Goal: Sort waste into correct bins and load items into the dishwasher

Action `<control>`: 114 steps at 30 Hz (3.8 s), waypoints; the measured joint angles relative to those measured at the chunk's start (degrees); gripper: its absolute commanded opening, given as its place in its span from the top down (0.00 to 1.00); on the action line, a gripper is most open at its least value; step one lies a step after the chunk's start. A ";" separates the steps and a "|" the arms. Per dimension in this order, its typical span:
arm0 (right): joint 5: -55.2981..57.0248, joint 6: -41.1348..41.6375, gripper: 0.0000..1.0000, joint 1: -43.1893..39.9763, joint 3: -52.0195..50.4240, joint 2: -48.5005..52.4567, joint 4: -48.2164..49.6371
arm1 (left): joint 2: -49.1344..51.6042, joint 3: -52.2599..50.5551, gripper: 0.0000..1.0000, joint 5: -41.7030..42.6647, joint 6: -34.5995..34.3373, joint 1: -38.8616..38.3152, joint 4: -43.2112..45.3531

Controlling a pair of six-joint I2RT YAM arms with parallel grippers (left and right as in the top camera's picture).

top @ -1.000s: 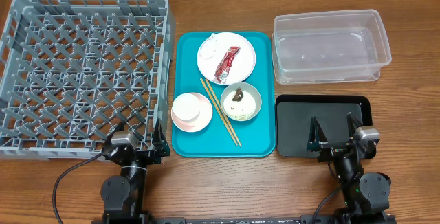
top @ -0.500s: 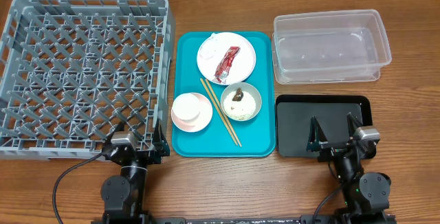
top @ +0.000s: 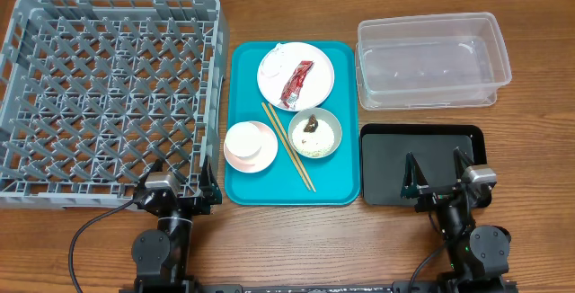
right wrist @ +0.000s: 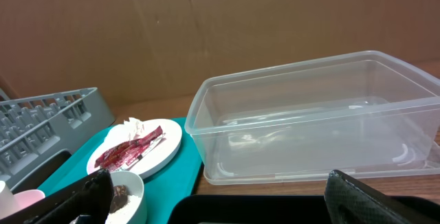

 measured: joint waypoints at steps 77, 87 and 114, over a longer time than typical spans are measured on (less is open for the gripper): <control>-4.70 0.50 0.00 0.00 65.46 65.20 -48.85 | 50.53 53.96 0.00 2.62 -0.02 0.02 -56.17; -6.29 1.95 0.00 1.36 73.13 71.12 -54.14 | 50.62 54.01 0.00 2.60 -0.04 0.00 -56.19; -4.13 5.31 0.00 20.63 107.65 113.33 -48.81 | 53.27 56.28 0.00 0.52 -0.22 10.01 -57.44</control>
